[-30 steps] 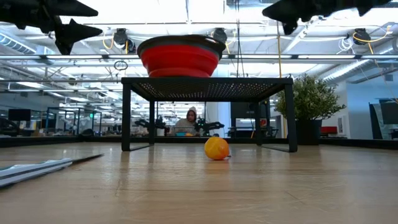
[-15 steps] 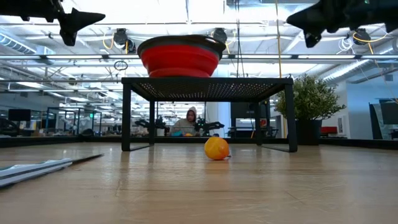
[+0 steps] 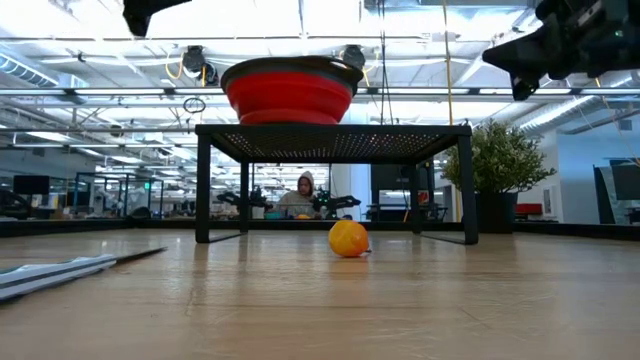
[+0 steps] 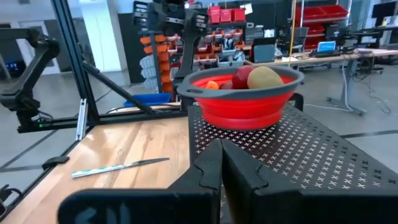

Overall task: Pick & Place Fruit
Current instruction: Put the peach into the strainer on the shelf

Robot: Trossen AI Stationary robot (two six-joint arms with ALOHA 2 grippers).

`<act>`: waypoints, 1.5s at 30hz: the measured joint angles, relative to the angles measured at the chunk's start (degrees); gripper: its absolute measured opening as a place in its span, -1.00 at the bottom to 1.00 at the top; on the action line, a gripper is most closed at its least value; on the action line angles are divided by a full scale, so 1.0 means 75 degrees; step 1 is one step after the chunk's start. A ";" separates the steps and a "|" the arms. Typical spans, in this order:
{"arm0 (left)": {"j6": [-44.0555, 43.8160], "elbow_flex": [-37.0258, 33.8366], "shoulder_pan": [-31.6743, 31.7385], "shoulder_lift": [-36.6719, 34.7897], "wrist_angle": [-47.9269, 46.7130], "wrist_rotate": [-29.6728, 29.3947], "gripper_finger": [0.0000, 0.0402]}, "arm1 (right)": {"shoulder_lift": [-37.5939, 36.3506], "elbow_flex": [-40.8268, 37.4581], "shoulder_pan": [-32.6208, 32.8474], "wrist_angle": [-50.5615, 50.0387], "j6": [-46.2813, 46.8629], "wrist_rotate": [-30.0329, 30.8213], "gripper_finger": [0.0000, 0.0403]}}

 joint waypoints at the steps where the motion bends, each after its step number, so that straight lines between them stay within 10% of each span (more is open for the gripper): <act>1: -0.0015 0.0237 -0.0058 0.0183 -0.0268 0.0002 0.11 | -0.0083 -0.0047 0.0000 0.0000 0.0000 0.0036 -1.00; 18: -0.1663 0.3484 -0.1974 0.2725 -0.3230 0.0020 0.11 | -0.0936 -0.0235 -0.0003 -0.0226 -0.0228 0.0571 -1.00; 45: -0.6332 0.5984 -0.3597 0.8083 -0.3110 -0.2248 0.11 | -0.0951 -0.0232 0.0000 -0.0051 -0.0256 -0.0504 -1.00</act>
